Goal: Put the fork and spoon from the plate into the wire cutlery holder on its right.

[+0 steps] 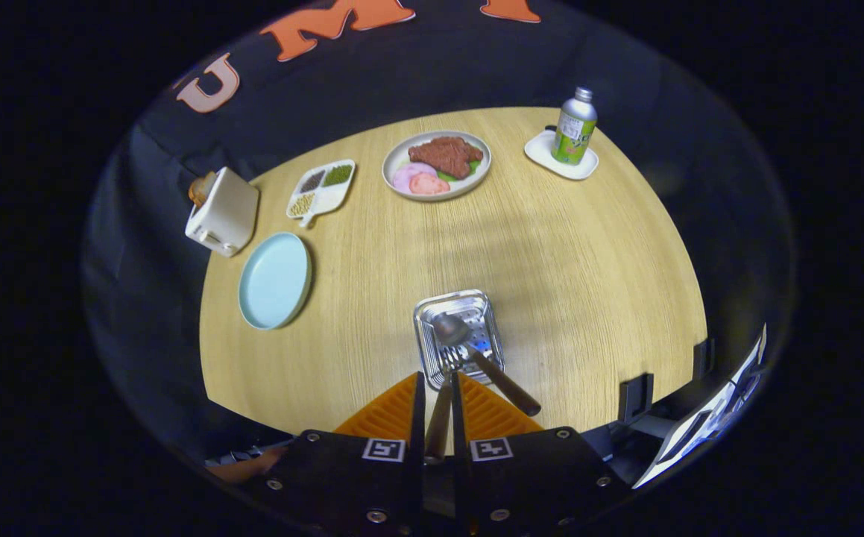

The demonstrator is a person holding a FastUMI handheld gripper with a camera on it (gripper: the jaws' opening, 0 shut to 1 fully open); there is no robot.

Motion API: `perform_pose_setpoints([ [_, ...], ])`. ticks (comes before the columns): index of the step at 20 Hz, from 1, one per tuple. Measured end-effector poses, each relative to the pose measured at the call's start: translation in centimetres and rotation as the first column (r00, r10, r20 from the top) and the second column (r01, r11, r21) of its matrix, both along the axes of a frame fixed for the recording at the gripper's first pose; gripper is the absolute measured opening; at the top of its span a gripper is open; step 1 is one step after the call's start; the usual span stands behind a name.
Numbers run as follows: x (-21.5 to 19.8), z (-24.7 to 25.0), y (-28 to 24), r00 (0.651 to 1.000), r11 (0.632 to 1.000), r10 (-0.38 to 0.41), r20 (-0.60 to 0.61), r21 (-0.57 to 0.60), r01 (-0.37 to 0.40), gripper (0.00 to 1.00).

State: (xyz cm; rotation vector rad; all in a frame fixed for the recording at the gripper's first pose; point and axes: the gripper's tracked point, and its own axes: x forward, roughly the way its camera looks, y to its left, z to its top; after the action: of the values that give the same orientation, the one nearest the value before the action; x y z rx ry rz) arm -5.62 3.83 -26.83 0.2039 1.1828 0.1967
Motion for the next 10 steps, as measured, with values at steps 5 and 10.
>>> perform_pose_setpoints([
  [5,5.4,8.4,-2.2,0.937,0.997,-0.072,0.342,0.003,0.075,0.58],
  [10,8.7,19.0,-4.3,0.742,0.985,-0.173,0.647,0.107,0.136,0.80],
])
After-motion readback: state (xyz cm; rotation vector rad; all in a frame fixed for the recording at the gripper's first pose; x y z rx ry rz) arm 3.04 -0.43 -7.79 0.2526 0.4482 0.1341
